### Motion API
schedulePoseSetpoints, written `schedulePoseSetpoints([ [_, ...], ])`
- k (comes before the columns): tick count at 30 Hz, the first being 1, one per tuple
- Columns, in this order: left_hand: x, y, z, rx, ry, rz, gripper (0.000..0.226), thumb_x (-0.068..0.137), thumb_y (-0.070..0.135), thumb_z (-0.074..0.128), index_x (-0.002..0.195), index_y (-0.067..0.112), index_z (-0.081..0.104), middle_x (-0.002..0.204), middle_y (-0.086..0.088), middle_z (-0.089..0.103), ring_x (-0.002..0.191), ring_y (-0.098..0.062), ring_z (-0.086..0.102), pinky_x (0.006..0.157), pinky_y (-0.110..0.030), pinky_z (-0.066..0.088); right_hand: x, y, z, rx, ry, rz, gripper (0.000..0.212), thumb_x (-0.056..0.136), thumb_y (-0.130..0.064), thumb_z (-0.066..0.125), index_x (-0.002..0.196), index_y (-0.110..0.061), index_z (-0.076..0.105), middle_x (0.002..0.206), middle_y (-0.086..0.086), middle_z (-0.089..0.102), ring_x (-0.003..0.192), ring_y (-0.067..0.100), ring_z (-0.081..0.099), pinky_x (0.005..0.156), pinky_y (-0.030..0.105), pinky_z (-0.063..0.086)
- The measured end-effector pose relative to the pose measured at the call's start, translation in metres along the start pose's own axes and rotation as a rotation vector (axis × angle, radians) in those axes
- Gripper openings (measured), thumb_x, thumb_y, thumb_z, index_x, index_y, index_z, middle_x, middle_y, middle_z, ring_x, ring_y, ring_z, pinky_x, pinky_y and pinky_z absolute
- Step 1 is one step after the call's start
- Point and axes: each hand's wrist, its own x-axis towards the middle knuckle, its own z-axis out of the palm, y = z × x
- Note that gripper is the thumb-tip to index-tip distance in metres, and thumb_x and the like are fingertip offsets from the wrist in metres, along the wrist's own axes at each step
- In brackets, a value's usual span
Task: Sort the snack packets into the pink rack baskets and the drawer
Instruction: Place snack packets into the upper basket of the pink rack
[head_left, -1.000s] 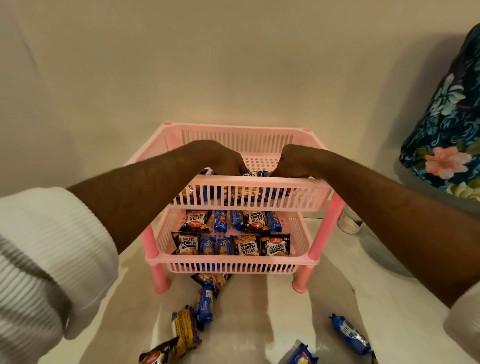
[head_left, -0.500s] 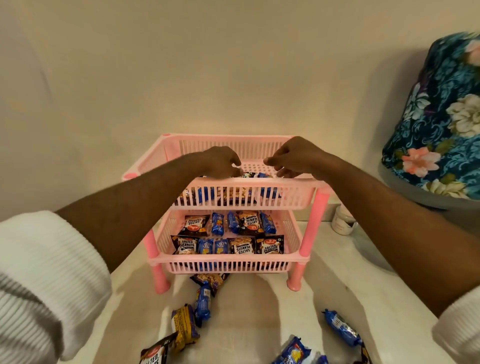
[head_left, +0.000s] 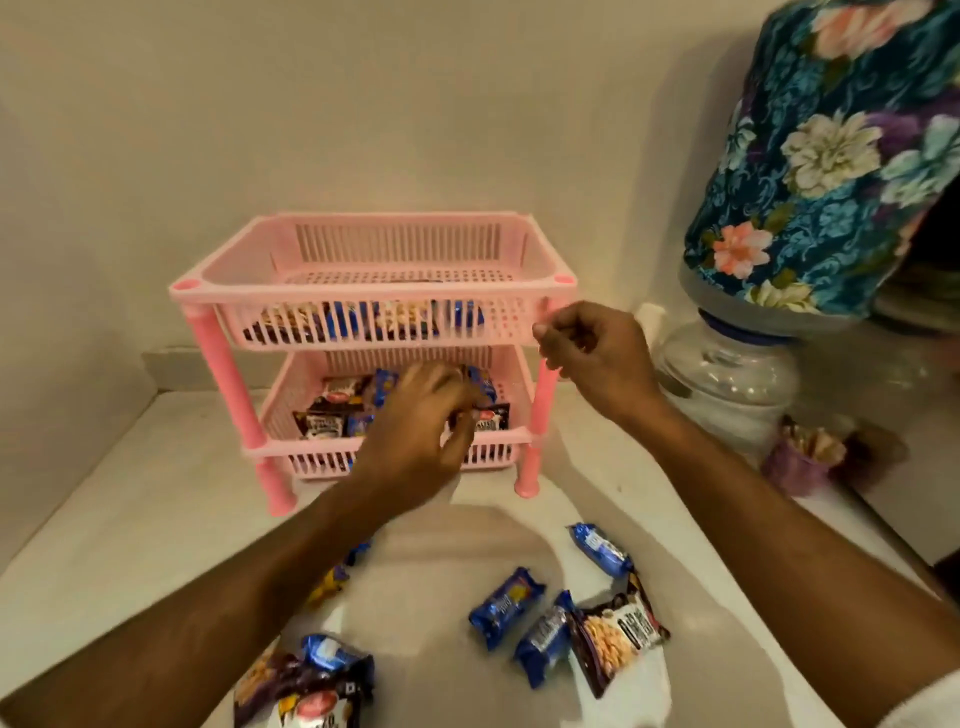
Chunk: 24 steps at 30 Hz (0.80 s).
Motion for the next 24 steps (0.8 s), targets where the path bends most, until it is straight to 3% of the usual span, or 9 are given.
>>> schedulePoseSetpoints([
  [5,-0.089,0.026,0.074,-0.153,-0.422,-0.313,0.019,0.093,0.031,0.059,0.111,0.028,0.063,0.105,0.011,0.061,0.090,-0.004,0.056,0.086,-0.030,0.051,-0.079,0.100,0.000,-0.173,-0.104,0.273,0.008,0.087,-0.021,0.075,0.082,-0.016,0.073,0.074,0.004,0.073,0.070,0.026,0.070,0.072,0.047,0.059],
  [8,-0.123,0.042,0.103,-0.158,-0.594,-0.435,0.033,0.094,0.038,0.058,0.126,0.029,0.056,0.124,0.006,0.057,0.109,-0.009,0.055,0.096,-0.024,0.046,-0.121,0.150,-0.003,-0.319,-0.206,0.369,0.004,0.085,-0.025,0.075,0.081,-0.023,0.074,0.080,-0.008,0.075,0.077,0.011,0.070,0.077,0.040,0.058],
  [10,-0.134,0.053,0.116,-0.118,-0.634,-0.469,0.040,0.094,0.042,0.057,0.132,0.030,0.051,0.131,0.005,0.051,0.120,-0.013,0.049,0.099,-0.026,0.045,-0.141,0.172,-0.006,-0.412,-0.292,0.399,0.008,0.085,-0.026,0.075,0.092,-0.023,0.074,0.097,-0.007,0.073,0.092,0.013,0.070,0.081,0.033,0.056],
  [14,-0.149,0.079,0.135,-0.024,-0.650,-0.393,0.046,0.090,0.051,0.057,0.131,0.032,0.050,0.125,0.005,0.046,0.116,-0.015,0.045,0.094,-0.027,0.045,-0.168,0.196,-0.014,-0.547,-0.337,0.391,0.026,0.086,-0.034,0.073,0.111,-0.026,0.069,0.118,0.003,0.060,0.112,0.023,0.058,0.088,0.033,0.048],
  [18,-0.162,0.093,0.151,-0.009,-0.667,-0.347,0.051,0.086,0.054,0.060,0.131,0.030,0.052,0.129,0.005,0.048,0.117,-0.017,0.048,0.096,-0.029,0.044,-0.191,0.193,-0.015,-0.519,-0.220,0.272,0.028,0.084,-0.041,0.074,0.106,-0.025,0.070,0.112,-0.001,0.059,0.107,0.021,0.054,0.084,0.035,0.049],
  [21,-0.168,0.100,0.163,-0.010,-0.665,-0.417,0.056,0.086,0.053,0.062,0.135,0.028,0.050,0.135,0.006,0.045,0.122,-0.015,0.050,0.098,-0.027,0.045,-0.214,0.188,-0.016,-0.540,-0.286,0.123,0.032,0.087,-0.056,0.064,0.102,-0.029,0.068,0.107,-0.007,0.059,0.101,0.015,0.053,0.082,0.033,0.048],
  [24,-0.168,0.107,0.171,0.020,-0.667,-0.505,0.056,0.087,0.053,0.062,0.135,0.028,0.048,0.138,0.006,0.044,0.122,-0.014,0.050,0.097,-0.028,0.048,-0.240,0.191,-0.021,-0.593,-0.375,0.005,0.037,0.095,-0.060,0.046,0.108,-0.032,0.067,0.115,-0.010,0.061,0.110,0.014,0.054,0.086,0.035,0.048],
])
